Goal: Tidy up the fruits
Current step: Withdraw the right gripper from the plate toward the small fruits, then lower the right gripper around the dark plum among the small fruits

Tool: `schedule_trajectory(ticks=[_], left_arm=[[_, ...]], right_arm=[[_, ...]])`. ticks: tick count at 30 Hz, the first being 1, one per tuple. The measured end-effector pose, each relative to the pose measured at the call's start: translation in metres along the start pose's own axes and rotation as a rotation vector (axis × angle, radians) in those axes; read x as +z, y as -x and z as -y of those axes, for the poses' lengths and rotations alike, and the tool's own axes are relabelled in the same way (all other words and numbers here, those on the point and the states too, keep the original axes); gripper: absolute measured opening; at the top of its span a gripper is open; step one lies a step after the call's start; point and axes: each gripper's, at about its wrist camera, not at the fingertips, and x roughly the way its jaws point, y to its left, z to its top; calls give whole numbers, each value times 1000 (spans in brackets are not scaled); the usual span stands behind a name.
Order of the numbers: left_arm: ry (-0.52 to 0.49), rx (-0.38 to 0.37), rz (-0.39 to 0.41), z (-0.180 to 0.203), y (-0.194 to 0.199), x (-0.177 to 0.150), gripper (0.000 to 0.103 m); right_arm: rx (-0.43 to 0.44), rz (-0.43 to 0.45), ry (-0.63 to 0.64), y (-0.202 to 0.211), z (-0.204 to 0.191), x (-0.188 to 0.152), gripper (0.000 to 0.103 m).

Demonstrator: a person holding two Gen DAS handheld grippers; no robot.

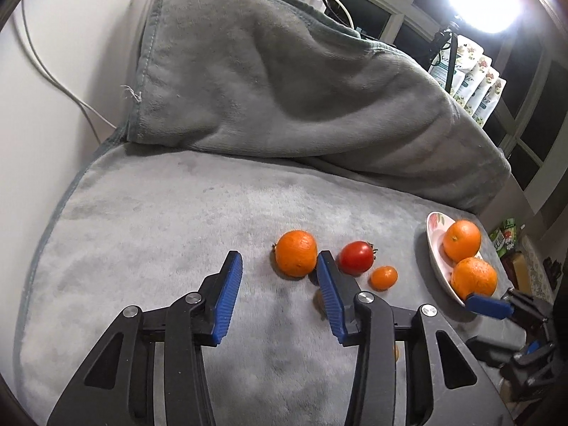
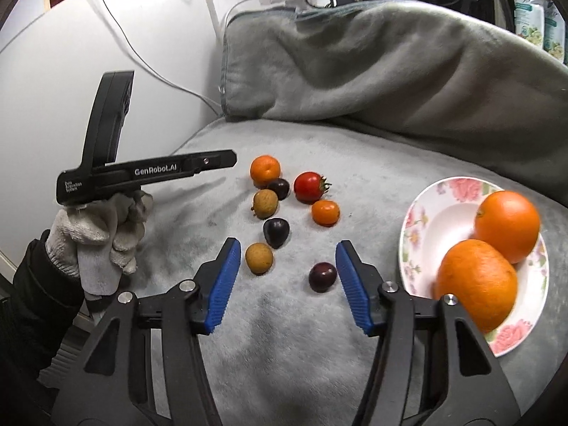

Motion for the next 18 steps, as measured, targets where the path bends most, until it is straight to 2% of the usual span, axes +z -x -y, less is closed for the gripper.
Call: schedule_trajectory(ticks=[18], left_arm=[[27,-45,-33,-9,-17,6,42]], right_arm=[[63,-121,-58,-56,4,14,43]])
